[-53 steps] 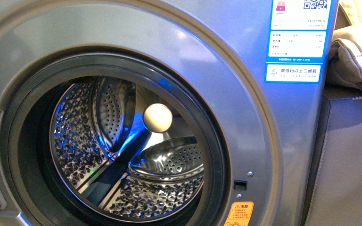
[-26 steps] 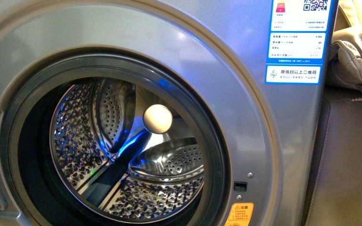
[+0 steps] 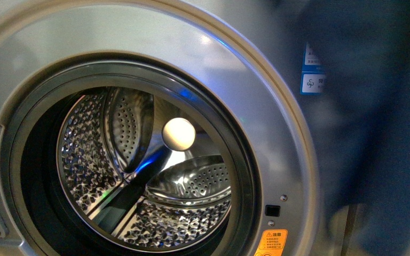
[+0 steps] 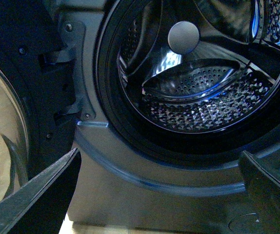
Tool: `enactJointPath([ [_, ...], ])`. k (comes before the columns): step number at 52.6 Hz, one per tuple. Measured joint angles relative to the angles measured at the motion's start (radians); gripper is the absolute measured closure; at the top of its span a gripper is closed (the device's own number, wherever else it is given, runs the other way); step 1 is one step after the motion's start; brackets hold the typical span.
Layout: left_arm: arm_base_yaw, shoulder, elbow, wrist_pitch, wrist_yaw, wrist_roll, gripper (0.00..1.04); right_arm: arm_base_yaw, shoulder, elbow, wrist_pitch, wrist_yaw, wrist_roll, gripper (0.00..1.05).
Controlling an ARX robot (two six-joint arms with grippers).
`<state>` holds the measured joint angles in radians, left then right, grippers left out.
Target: Put clothes into washing machine
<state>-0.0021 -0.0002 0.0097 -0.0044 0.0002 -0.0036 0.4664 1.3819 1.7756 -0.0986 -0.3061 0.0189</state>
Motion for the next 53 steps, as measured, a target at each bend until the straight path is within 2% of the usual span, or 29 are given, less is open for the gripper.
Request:
enactJointPath([
  [8, 0.0, 0.0, 0.0, 0.0, 0.0, 0.0, 0.07, 0.098, 0.002, -0.029, 0.006, 0.031, -0.026, 0.87],
  [17, 0.0, 0.0, 0.0, 0.0, 0.0, 0.0, 0.07, 0.149, 0.002, -0.063, 0.023, 0.032, -0.031, 0.87],
  [53, 0.0, 0.0, 0.0, 0.0, 0.0, 0.0, 0.07, 0.128, 0.005, -0.074, 0.049, 0.028, -0.005, 0.87],
])
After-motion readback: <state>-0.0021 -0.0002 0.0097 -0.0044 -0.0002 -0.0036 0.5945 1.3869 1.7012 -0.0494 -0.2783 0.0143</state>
